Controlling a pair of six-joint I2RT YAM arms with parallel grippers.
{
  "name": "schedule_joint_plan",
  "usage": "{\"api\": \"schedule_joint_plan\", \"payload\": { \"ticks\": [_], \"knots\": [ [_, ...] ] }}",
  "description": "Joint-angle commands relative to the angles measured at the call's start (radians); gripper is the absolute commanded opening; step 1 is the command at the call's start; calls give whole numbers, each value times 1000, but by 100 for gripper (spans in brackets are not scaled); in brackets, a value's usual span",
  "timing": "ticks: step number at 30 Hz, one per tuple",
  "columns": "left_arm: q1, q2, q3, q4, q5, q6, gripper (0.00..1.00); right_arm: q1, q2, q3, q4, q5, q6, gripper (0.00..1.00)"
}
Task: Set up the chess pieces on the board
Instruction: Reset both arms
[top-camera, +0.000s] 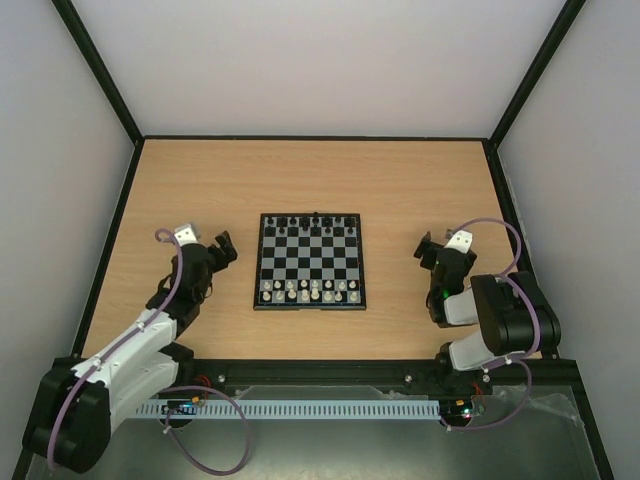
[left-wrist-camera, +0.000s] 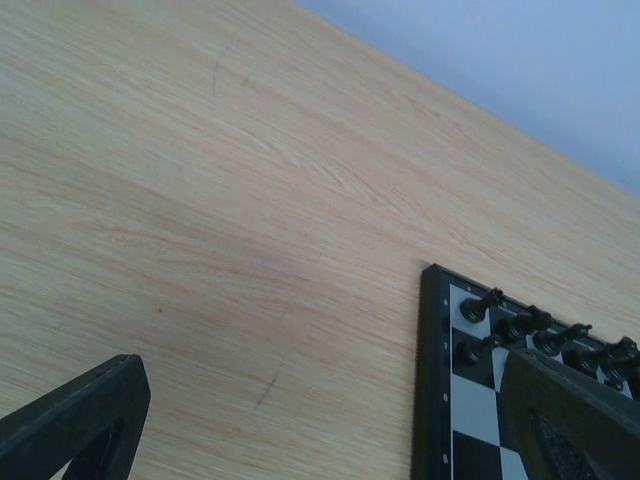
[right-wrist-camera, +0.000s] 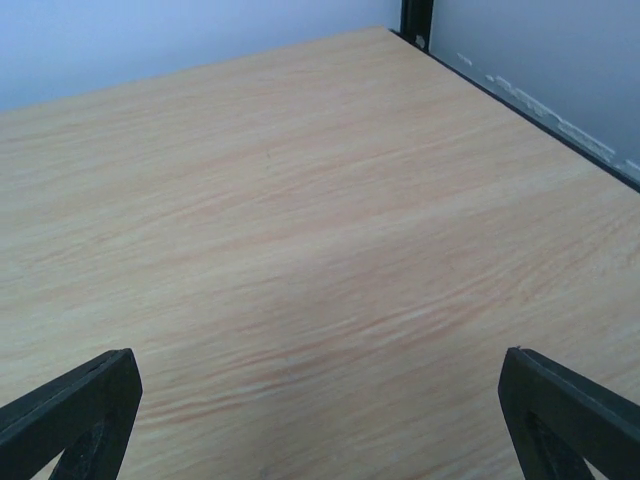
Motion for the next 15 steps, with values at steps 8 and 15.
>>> {"api": "schedule_joint_plan", "payload": {
  "ticks": [8, 15],
  "knots": [
    [7, -122, -87, 303, -160, 353, 99, -5, 29, 88, 19, -49, -33, 98],
    [85, -15, -117, 504, -232, 461, 100, -6, 27, 89, 19, -52, -33, 99]
  ]
}}
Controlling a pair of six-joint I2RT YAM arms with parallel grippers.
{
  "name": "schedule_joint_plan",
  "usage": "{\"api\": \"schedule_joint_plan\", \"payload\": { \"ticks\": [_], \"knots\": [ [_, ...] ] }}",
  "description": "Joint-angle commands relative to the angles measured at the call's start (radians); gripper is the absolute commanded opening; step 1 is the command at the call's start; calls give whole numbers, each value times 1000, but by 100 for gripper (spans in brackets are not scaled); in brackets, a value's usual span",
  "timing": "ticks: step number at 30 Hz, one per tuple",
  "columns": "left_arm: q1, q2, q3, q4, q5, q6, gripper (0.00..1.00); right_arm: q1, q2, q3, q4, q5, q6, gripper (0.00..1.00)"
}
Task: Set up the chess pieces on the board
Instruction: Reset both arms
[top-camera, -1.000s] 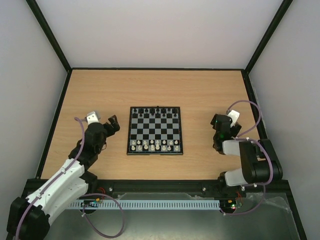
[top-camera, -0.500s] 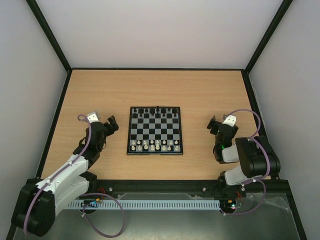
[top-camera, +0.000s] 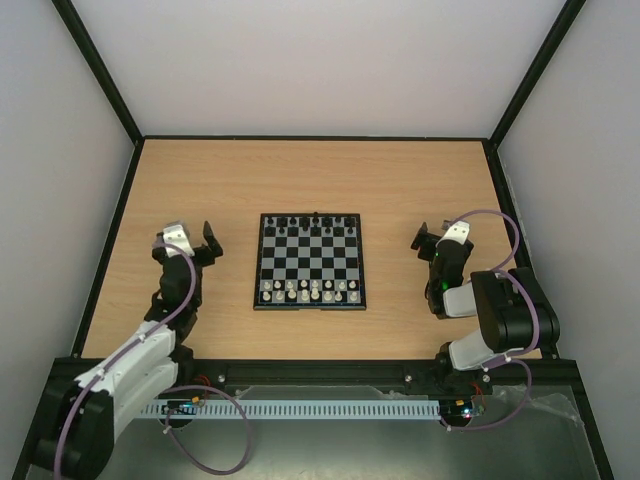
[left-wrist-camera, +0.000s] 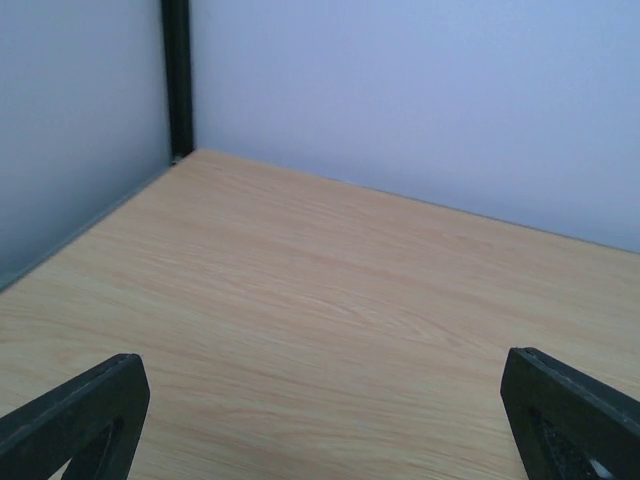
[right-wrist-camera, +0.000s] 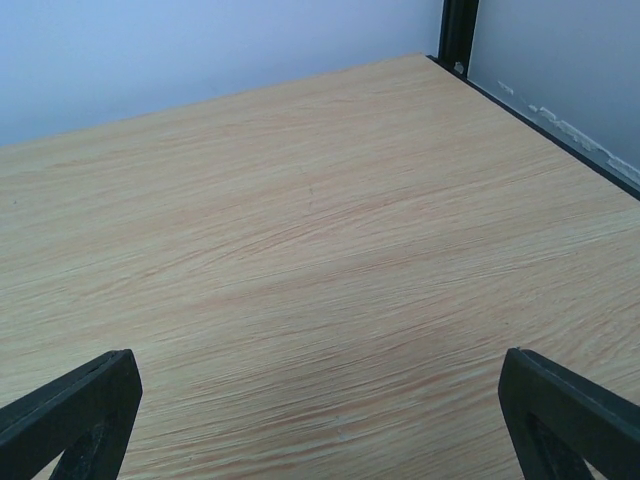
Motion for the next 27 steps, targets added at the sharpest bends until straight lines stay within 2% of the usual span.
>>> {"api": "schedule_joint_plan", "payload": {
  "ticks": [1, 3, 7, 8, 9, 13, 17, 27],
  "knots": [
    [67, 109, 6, 181, -68, 95, 99, -4, 4, 13, 19, 6, -9, 99],
    [84, 174, 4, 240, -92, 102, 100, -4, 4, 14, 20, 6, -9, 99],
    [145, 378, -5, 424, -28, 78, 99, -4, 5, 14, 21, 6, -10, 99],
    [154, 418, 32, 378, -19, 77, 100, -4, 5, 13, 20, 6, -9, 99],
    [159, 439, 42, 402, 10, 85, 99, -4, 4, 13, 21, 6, -9, 99],
    [201, 473, 25, 484, 36, 45, 99, -4, 5, 13, 19, 6, -9, 99],
    [218, 511, 76, 431, 48, 37, 100, -4, 5, 13, 20, 6, -9, 99],
    [218, 587, 135, 438, 52, 125, 99, -4, 5, 13, 20, 6, -9, 99]
  ]
}}
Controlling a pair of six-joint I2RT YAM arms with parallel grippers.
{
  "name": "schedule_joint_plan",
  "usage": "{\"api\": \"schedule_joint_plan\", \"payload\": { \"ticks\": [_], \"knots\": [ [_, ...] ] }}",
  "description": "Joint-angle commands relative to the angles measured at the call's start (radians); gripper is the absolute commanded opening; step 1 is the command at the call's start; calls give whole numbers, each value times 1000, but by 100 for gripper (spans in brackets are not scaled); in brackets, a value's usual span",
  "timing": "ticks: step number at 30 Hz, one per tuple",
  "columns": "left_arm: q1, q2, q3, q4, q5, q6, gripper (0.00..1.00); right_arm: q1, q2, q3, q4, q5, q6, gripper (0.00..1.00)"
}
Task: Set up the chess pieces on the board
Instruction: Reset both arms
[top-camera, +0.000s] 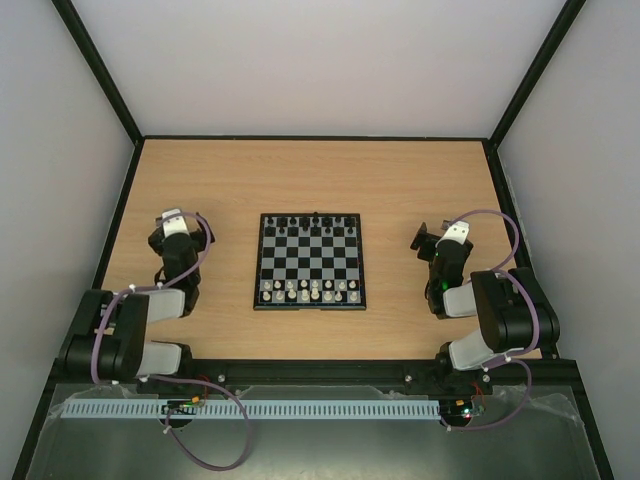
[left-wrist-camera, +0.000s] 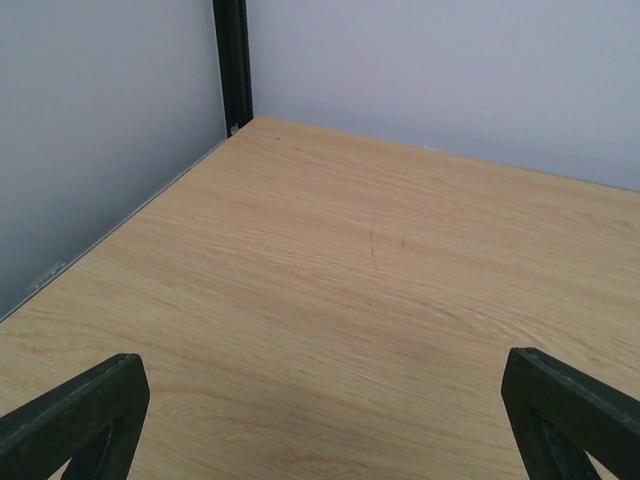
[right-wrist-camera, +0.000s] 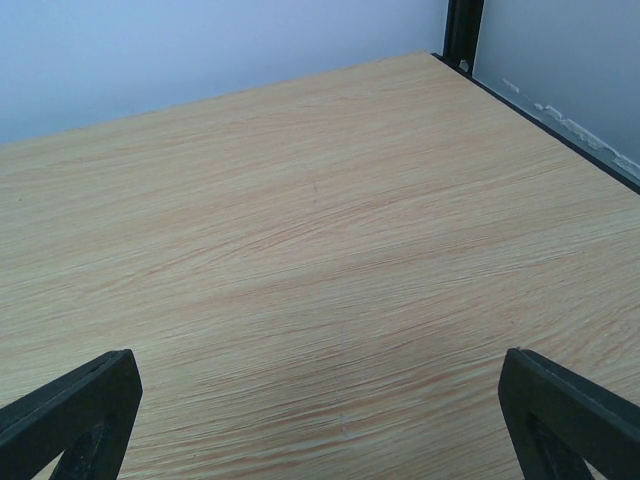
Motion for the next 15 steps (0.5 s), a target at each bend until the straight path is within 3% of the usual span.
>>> {"api": "schedule_joint_plan", "payload": {
  "ticks": [1, 8, 11, 15],
  "knots": [
    [10, 50, 65, 38, -1, 33, 99, -4, 4, 13, 23, 15, -9, 99],
    [14, 78, 94, 18, -35, 27, 100, -4, 4, 13, 24, 15, -9, 99],
    [12, 111, 55, 140, -60, 37, 99, -4, 5, 14, 23, 15, -9, 99],
    [10, 143, 71, 139, -70, 36, 100, -4, 4, 13, 23, 15, -10, 99]
  ]
}}
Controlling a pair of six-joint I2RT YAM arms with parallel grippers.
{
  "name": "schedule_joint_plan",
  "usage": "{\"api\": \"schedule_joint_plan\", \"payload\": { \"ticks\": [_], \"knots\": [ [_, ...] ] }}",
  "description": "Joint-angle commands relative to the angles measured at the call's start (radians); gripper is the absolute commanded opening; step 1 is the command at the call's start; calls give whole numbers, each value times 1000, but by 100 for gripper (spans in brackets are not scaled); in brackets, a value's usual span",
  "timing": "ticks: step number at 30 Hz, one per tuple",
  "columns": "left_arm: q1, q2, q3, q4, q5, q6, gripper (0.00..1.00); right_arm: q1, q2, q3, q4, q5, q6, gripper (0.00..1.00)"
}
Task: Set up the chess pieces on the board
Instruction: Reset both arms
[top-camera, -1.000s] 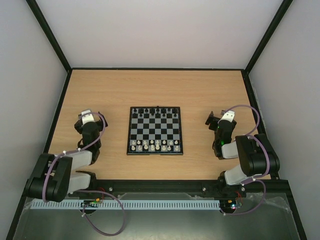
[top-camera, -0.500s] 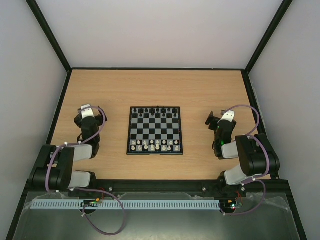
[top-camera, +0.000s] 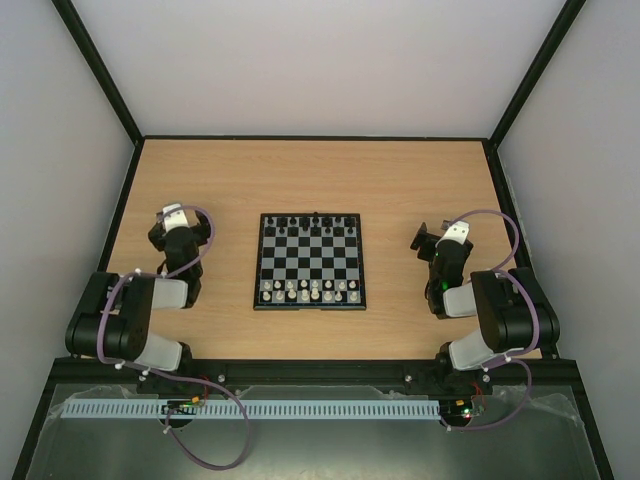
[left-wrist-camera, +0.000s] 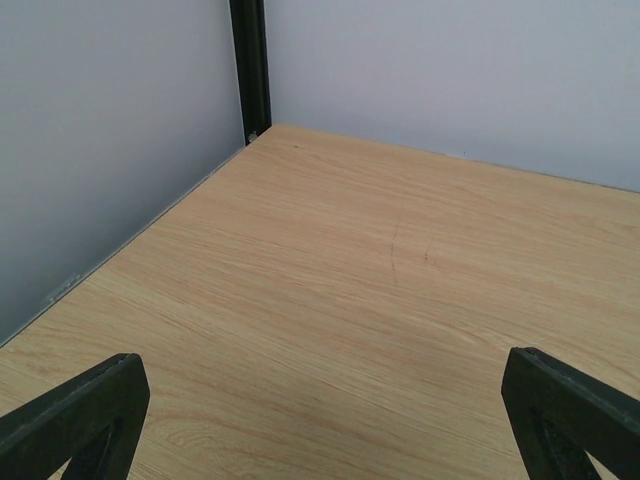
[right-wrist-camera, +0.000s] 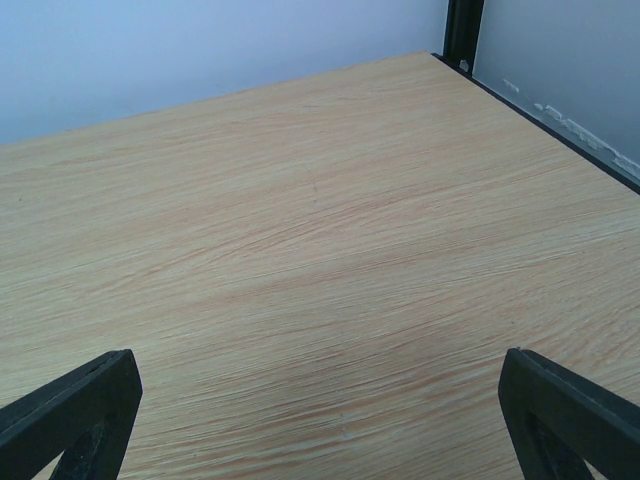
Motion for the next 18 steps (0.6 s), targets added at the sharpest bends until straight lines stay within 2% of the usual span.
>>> {"api": "schedule_joint_plan", "payload": {
  "ticks": [1, 4, 5, 6, 7, 18],
  "knots": [
    [1, 32, -2, 93, -7, 15, 99, -5, 4, 12, 24, 15, -9, 99],
    [21, 41, -17, 126, 112, 42, 100, -4, 5, 13, 24, 15, -9, 99],
    [42, 57, -46, 211, 176, 52, 100, -4, 5, 13, 24, 15, -9, 98],
    [46, 67, -59, 227, 221, 66, 100, -4, 5, 12, 23, 15, -9, 99],
    [45, 65, -41, 187, 244, 77, 100, -4, 4, 13, 23, 15, -8, 99],
    [67, 72, -22, 165, 302, 71, 100, -4, 5, 12, 24, 15, -8, 98]
  ]
}}
